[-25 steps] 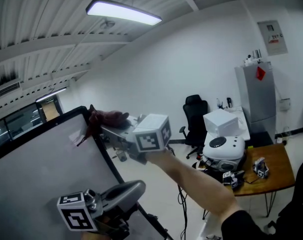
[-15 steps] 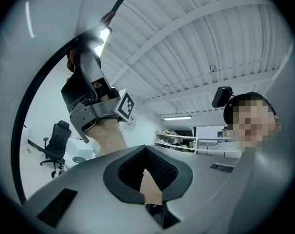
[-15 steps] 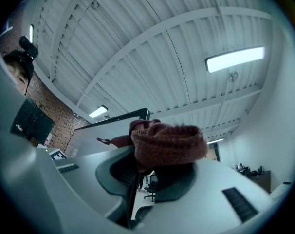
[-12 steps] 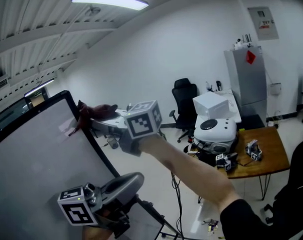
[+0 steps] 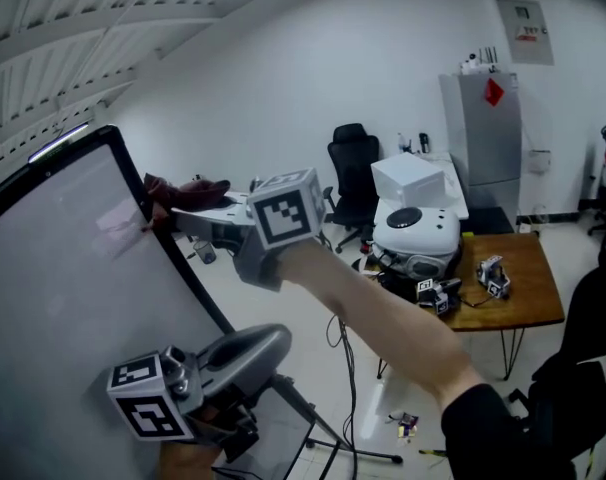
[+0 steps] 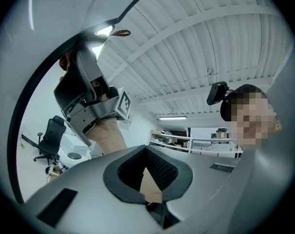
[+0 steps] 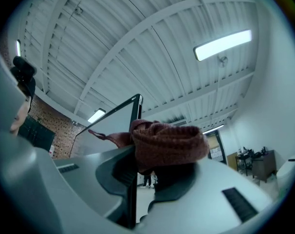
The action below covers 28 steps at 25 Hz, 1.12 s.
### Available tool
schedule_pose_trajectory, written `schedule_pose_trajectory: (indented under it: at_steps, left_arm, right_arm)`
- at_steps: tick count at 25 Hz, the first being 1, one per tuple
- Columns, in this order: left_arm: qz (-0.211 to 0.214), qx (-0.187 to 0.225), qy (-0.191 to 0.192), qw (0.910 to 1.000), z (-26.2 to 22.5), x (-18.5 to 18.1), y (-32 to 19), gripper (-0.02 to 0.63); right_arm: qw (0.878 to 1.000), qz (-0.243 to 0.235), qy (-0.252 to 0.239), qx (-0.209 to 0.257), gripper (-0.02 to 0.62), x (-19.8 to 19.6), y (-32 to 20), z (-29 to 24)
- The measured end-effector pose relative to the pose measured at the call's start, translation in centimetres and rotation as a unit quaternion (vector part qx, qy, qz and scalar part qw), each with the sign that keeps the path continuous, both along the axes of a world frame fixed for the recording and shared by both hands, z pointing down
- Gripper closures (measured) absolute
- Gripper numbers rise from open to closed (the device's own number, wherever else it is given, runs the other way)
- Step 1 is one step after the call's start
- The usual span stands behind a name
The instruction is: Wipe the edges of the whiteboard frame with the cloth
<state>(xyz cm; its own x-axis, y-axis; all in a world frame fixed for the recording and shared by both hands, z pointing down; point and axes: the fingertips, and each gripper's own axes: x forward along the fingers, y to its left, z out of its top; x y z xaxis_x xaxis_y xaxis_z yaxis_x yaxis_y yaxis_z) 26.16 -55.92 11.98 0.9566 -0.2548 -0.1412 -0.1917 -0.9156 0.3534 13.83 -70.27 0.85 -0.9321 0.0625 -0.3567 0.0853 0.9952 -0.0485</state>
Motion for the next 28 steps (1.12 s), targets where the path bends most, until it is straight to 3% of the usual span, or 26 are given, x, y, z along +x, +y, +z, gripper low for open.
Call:
schedule_pose_trajectory:
  at_steps: [9,15,28]
  left_arm:
    - [0.014,-0.011,0.013,0.9997,2.0,-0.2,-0.3,0.611]
    - [0.017,-0.017,0.015,0.9996,2.5,-0.4,-0.4,0.611]
    - [0.032,-0.037,0.022,0.9986,5.3,0.1,-0.2,0.611]
  right_arm:
    - [1.0,-0.005,0.015,-0.004,0.511,-0.2,0.6,2.4]
    - [0.999,-0.033,0.008,-0.038,0.511,-0.4,0.3,3.6]
    - [0.998,-0.025,0.028,-0.059,0.511,-0.5,0.4,8.1]
